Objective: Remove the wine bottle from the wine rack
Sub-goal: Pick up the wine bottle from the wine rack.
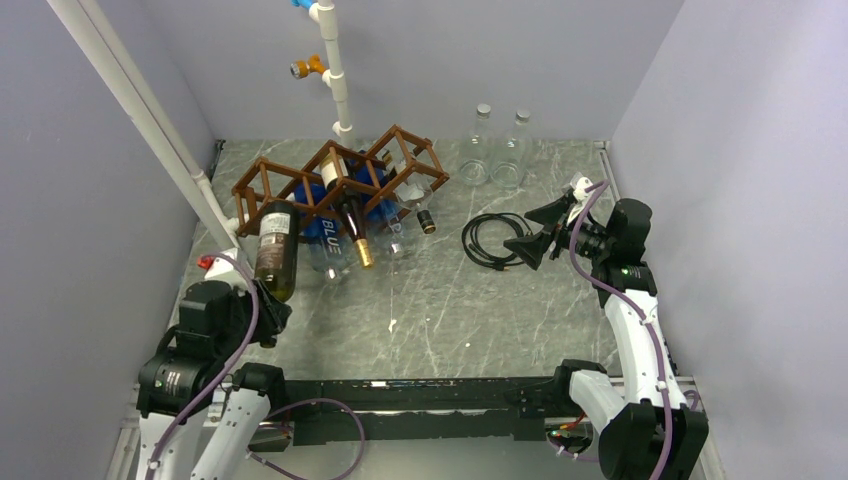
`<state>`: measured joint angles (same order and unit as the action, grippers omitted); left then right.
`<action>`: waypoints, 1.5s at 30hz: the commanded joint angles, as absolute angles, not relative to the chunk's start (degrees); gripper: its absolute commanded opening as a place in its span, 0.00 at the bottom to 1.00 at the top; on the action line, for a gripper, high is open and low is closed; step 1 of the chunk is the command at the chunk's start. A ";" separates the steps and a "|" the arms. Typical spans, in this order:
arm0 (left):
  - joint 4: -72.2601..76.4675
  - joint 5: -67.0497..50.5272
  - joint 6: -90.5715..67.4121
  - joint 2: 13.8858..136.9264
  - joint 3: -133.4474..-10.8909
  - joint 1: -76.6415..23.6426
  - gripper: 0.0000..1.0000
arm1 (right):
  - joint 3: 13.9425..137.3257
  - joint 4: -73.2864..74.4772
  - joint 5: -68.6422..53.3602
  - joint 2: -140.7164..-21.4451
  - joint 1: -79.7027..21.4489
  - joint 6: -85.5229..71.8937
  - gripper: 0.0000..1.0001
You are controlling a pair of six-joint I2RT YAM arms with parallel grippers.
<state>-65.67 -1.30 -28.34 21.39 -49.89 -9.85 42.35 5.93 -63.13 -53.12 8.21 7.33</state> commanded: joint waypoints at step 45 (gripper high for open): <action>-29.15 -18.30 -33.55 41.25 -58.66 -30.22 0.00 | 44.00 8.27 -64.77 -52.47 10.45 13.13 0.99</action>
